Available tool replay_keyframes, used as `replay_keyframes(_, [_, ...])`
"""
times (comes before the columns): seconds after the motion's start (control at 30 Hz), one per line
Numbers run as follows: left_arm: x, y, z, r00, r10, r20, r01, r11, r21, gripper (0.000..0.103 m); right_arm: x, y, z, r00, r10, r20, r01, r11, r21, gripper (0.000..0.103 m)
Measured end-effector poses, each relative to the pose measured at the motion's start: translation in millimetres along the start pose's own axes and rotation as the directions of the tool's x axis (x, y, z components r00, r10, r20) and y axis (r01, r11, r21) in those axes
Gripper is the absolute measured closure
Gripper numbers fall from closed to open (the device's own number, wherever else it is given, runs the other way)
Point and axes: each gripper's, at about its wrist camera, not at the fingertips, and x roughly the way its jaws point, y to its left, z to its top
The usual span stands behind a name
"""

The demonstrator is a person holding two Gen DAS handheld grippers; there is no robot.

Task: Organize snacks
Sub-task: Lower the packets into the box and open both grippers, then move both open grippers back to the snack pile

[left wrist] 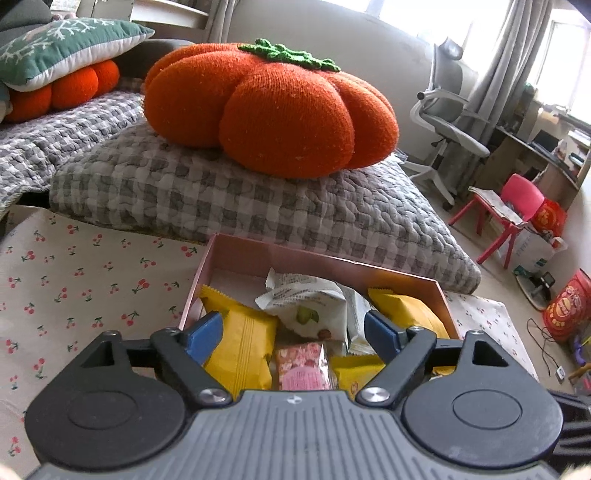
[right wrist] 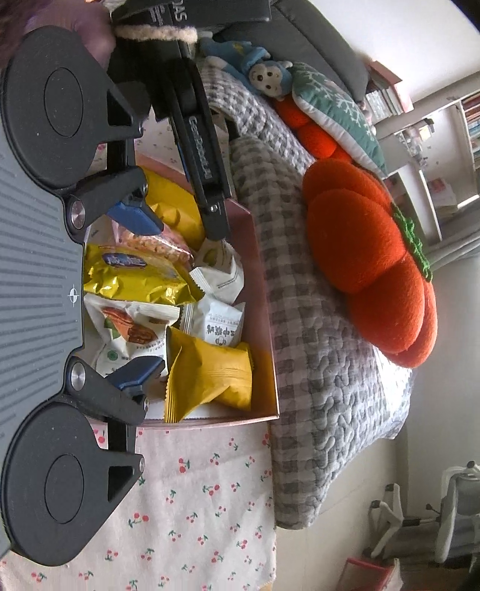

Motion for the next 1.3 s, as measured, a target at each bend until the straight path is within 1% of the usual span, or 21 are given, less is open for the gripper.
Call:
replay_keyframes(0.1, [-8, -2, -2, 1.0, 0.01, 0.0, -0.01, 1.0, 0.024, 0.019, -6, 0, -1, 1.0, -0.007, -0.002, 0.007, 1.0, -0.006, 0.029])
replay_keyframes(0.23, [-21, -1, -7, 1.0, 0.031, 0.0, -0.031, 0.998, 0.06, 0.018, -18, 1, -4, 1.0, -0.018, -0.003, 0.018, 1.0, -0.016, 0.023])
replay_keyframes(0.33, [-30, 2, -13, 0.999, 0.05, -0.009, -0.049, 0.996, 0.077, 0.017, -25, 3, -7, 1.0, -0.022, -0.009, 0.022, 0.999, -0.031, 0.022])
replay_keyframes(0.43, [-39, 4, -19, 0.998, 0.056, -0.024, -0.053, 0.995, 0.089, 0.015, -33, 5, -11, 1.0, -0.023, -0.019, 0.023, 0.999, -0.045, 0.019])
replay_keyframes(0.5, [-44, 4, -22, 0.998, 0.054, -0.036, -0.05, 0.993, 0.103, 0.012, -38, 8, -15, 0.999, -0.022, -0.025, 0.021, 0.998, -0.058, 0.018])
replay_keyframes(0.63, [-55, 0, -31, 0.996, 0.072, -0.049, -0.063, 0.984, 0.164, 0.009, -48, 12, -24, 0.999, -0.022, -0.035, 0.019, 0.996, -0.089, 0.017])
replay_keyframes(0.7, [-60, 1, -36, 0.995, 0.075, -0.063, -0.062, 0.982, 0.18, 0.007, -54, 14, -28, 0.999, -0.029, -0.03, 0.025, 0.994, -0.104, 0.013])
replay_keyframes(0.73, [-62, 2, -38, 0.995, 0.075, -0.073, -0.06, 0.981, 0.183, 0.006, -57, 14, -30, 0.999, -0.032, -0.025, 0.029, 0.993, -0.112, 0.011])
replay_keyframes(0.83, [-71, 6, -46, 0.993, 0.075, -0.09, -0.058, 0.982, 0.179, 0.004, -63, 13, -36, 0.999, -0.041, -0.019, 0.038, 0.991, -0.128, 0.01])
replay_keyframes(0.97, [-78, 13, -59, 0.994, 0.068, -0.091, -0.051, 0.983, 0.174, 0.001, -68, 9, -44, 0.998, -0.058, -0.021, 0.054, 0.989, -0.135, 0.01])
replay_keyframes(1.13, [-80, 19, -76, 0.991, 0.084, -0.105, -0.059, 0.973, 0.222, 0.001, -74, 6, -55, 0.996, -0.085, -0.018, 0.082, 0.987, -0.141, 0.009])
replay_keyframes(1.3, [-92, 28, -87, 0.992, 0.058, -0.11, -0.036, 0.98, 0.197, 0.001, -76, 1, -69, 0.993, -0.114, -0.02, 0.11, 0.983, -0.15, 0.006])
